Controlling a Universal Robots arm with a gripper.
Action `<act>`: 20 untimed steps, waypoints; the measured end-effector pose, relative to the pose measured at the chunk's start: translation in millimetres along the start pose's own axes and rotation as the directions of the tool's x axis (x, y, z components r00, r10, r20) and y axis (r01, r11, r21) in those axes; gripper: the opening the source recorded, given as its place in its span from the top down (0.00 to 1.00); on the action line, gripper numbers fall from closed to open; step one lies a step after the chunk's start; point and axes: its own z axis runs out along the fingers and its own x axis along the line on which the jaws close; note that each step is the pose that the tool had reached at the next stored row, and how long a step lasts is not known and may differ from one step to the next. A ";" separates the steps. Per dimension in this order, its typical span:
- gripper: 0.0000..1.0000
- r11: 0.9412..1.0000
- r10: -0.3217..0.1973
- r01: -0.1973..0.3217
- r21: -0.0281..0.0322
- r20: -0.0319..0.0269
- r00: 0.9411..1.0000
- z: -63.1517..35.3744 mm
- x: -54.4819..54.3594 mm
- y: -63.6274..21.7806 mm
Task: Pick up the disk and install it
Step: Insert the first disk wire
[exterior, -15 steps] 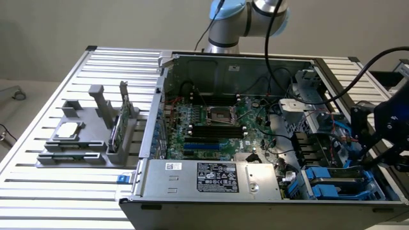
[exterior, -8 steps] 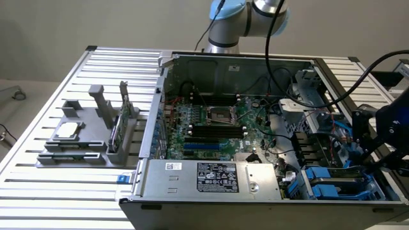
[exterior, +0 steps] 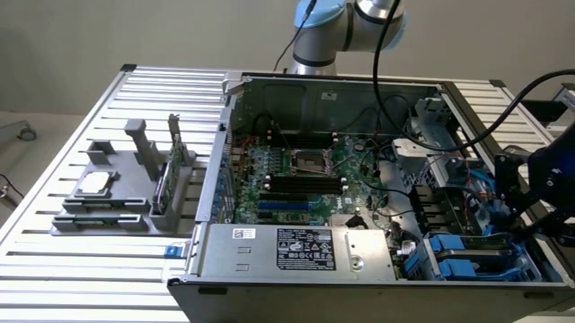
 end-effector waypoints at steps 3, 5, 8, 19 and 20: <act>0.73 1.000 0.000 0.000 -0.004 -0.005 1.000 0.0 0.1 -0.1; 0.73 1.000 0.000 0.000 -0.004 -0.007 1.000 0.3 0.1 -0.2; 0.73 1.000 0.000 0.000 -0.006 -0.008 1.000 2.3 0.0 -0.3; 0.73 1.000 0.001 -0.001 -0.013 -0.020 1.000 3.6 0.2 -0.3; 0.73 1.000 0.001 -0.001 -0.014 -0.021 1.000 3.7 0.3 -0.2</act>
